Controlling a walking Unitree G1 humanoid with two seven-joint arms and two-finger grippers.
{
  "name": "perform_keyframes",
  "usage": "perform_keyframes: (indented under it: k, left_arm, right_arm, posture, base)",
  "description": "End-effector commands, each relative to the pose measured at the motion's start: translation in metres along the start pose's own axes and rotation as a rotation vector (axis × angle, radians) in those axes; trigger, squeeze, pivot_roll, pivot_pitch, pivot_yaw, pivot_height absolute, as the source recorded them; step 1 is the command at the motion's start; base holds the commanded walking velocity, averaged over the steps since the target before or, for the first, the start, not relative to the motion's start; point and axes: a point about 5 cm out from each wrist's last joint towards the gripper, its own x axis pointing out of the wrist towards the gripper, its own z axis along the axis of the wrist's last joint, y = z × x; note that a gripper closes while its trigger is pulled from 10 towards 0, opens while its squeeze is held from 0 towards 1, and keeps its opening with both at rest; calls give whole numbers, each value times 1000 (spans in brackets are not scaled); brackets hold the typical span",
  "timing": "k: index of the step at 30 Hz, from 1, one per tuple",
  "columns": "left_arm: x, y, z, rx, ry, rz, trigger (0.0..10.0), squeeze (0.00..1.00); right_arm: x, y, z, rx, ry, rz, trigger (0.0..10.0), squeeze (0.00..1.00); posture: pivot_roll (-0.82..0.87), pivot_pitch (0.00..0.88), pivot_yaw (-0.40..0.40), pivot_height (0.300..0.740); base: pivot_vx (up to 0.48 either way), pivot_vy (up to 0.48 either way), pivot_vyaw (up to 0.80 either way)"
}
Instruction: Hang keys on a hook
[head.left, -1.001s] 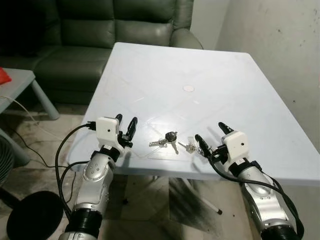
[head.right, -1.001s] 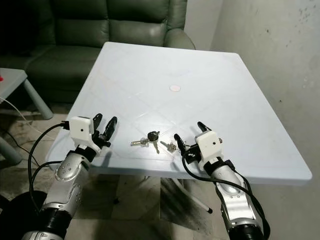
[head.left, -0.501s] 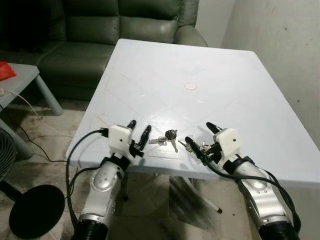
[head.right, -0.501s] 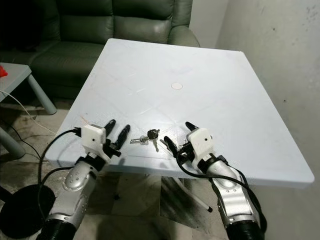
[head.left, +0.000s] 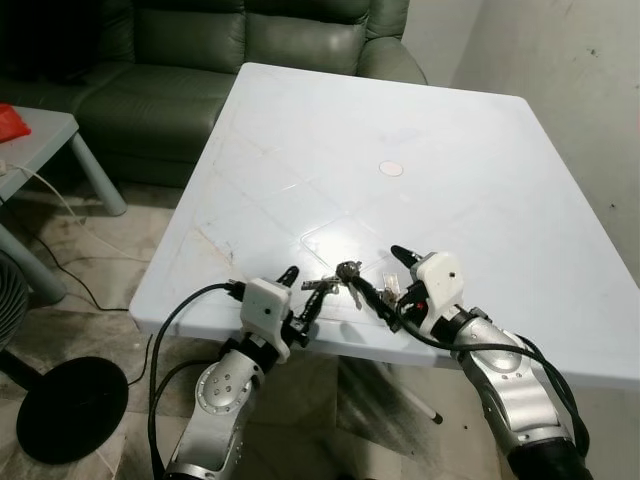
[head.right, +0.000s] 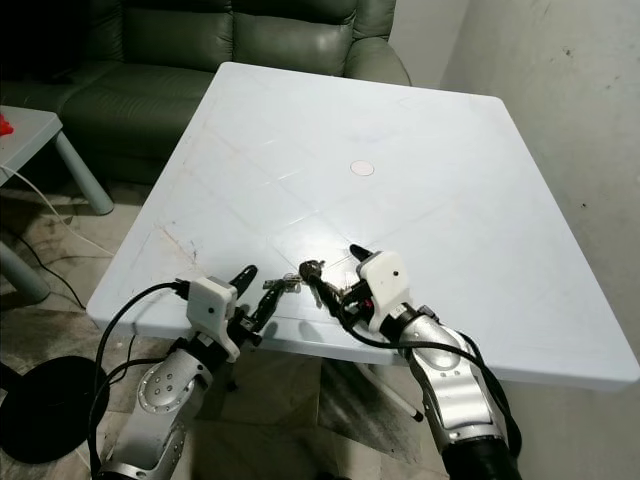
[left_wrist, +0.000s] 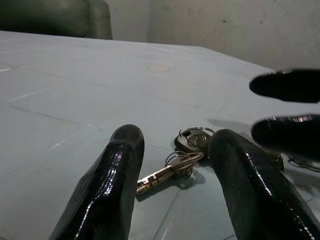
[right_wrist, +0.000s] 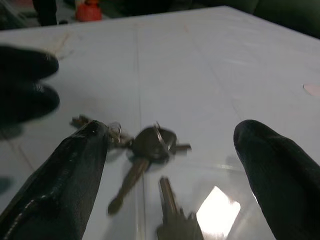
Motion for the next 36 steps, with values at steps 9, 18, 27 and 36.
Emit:
perform_keyframes:
  k: [9,18,27,36]
  left_arm:
    - [1,1,4,13,7,0,10000,0]
    - [2,0,5,13,12,0,10000,0]
    - [2,0,5,13,13,6,10000,0]
    - [3,1,6,15,15,6,10000,0]
  right_arm:
    - [-7,1,1,-19,42,2,667,0]
    - [-8,2,-4,-29,84,-11,0,0]
    - [-8,-1,-6,-43,106,-46,0,0]
    - [-8,-4,-7,-45,134,-73,7804,0]
  posture:
    - [-4,168,-71,740]
    - [-5,169,-72,740]
    - [-2,172,-75,740]
    - [-2,174,-74,740]
  base:
    - [0,0,0]
    - [0,0,0]
    - [0,0,0]
    - [0,0,0]
